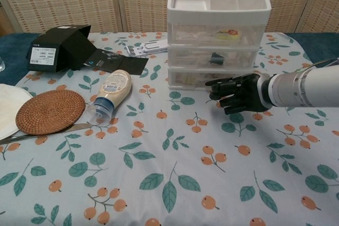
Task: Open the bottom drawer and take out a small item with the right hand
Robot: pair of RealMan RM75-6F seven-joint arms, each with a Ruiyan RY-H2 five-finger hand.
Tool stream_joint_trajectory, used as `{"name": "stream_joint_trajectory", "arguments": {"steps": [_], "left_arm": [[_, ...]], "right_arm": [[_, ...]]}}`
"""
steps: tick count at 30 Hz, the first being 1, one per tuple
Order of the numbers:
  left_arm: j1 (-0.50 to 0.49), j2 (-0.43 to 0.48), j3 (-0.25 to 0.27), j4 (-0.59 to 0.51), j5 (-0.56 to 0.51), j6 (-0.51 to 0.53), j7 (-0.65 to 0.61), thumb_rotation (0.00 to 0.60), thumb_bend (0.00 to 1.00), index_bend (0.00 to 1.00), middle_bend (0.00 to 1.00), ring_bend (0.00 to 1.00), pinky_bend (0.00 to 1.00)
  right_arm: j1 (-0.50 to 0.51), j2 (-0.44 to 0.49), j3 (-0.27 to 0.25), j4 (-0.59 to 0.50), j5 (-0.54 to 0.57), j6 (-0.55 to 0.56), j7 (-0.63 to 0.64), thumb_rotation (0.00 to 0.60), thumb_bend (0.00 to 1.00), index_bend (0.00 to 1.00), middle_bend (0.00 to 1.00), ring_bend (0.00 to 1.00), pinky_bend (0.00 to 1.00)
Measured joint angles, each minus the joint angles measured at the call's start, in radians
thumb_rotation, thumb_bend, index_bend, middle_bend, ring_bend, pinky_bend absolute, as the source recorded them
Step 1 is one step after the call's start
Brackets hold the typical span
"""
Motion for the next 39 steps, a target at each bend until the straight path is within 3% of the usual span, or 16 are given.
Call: {"name": "stream_joint_trajectory", "arguments": {"steps": [39], "left_arm": [[0.008,0.012,0.001,-0.008,-0.01,0.0,0.007,0.6,0.18,0.13,0.04,0.08,0.07]], "right_arm": [[0.066,-0.088,0.018,0.105,0.092,-0.02,-0.102,0.6,0.68,0.02,0.78,1.0,1.0]]}}
